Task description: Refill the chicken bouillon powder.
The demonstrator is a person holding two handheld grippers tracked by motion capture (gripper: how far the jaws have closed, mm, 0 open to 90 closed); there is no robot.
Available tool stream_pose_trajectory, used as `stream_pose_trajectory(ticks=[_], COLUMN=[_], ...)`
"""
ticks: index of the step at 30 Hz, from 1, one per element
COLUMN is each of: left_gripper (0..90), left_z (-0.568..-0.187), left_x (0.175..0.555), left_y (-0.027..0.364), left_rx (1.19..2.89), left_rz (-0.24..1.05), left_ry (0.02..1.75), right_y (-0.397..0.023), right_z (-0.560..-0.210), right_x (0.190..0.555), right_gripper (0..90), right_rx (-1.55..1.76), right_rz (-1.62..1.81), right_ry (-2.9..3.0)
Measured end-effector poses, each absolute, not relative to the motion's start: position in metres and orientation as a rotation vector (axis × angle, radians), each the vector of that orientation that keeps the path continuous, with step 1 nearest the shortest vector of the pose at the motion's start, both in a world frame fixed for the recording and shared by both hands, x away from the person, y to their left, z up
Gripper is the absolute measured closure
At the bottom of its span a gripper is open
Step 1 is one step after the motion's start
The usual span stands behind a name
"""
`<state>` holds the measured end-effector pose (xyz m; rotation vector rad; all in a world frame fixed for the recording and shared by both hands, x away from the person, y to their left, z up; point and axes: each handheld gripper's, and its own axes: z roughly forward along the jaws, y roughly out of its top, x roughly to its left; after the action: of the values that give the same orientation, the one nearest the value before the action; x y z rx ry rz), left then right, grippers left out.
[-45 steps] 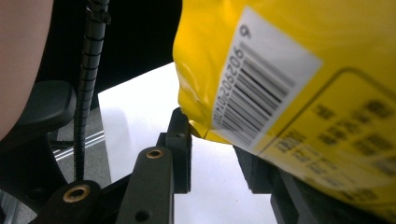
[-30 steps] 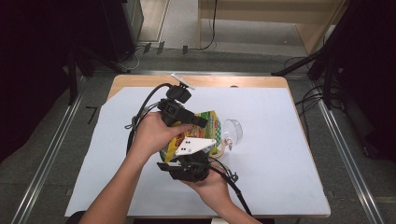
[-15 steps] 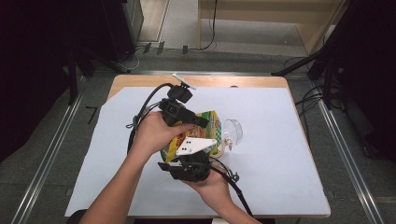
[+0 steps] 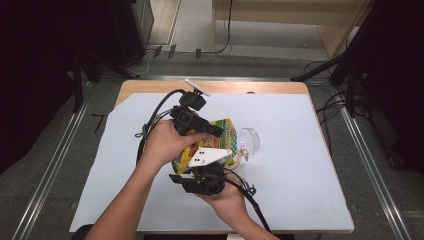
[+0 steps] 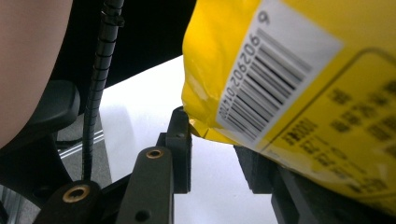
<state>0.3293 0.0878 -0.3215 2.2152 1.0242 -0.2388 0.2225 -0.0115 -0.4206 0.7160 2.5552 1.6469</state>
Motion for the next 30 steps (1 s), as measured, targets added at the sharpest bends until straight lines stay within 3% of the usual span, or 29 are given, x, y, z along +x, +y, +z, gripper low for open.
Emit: stream_pose_trajectory(ticks=[30], left_gripper=[73.2], left_z=[-0.3198], left_x=[0.3285], left_y=[0.0897], left_rx=[2.211], left_rz=[-0.237], left_ry=[1.031], right_y=[-0.0102], right_z=[-0.4190], right_x=[0.2215], right_gripper=[68.9], right_rx=[0.705], right_rz=[1.653], right_ry=[2.556])
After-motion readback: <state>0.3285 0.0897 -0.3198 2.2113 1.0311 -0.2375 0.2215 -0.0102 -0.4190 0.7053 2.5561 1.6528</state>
